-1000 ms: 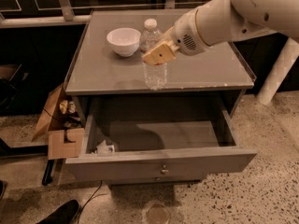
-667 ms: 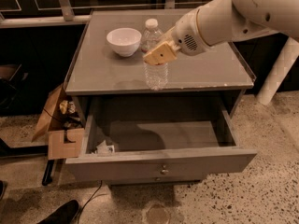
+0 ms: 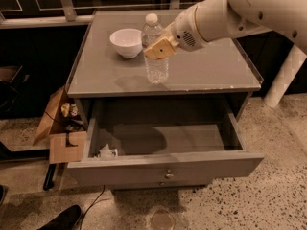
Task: Pick water bottle from top drawer and place on counter
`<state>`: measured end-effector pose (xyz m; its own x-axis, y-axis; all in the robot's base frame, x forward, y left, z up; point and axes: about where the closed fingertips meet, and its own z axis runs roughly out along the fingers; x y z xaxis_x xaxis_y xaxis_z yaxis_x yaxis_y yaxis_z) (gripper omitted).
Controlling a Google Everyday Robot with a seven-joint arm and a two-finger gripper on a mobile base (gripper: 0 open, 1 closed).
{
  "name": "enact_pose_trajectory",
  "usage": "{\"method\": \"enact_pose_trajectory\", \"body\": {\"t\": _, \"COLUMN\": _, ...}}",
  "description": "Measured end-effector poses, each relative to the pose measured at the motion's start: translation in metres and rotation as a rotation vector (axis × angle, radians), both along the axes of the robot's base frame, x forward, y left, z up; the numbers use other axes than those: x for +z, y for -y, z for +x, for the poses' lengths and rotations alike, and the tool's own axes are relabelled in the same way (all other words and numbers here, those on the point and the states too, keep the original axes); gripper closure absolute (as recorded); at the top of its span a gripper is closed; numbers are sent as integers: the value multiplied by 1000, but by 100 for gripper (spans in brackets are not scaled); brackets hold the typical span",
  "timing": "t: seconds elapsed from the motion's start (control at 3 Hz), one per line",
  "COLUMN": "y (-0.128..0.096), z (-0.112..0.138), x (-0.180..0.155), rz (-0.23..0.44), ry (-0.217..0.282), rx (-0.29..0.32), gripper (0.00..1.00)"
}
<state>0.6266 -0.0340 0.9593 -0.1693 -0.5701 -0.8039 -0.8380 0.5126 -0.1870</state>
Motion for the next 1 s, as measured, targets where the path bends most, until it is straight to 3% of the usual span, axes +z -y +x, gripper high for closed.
{"method": "enact_pose_trajectory", "body": {"t": 0.33, "y": 0, "z": 21, "x": -8, "rz": 9, "ry": -8, "rx": -20, "gripper": 100}}
{"method": "enact_pose_trajectory", "body": {"t": 1.0, "y": 10, "z": 46, "x": -25, "rz": 65, "ry": -89, "rx": -102, "gripper": 100}}
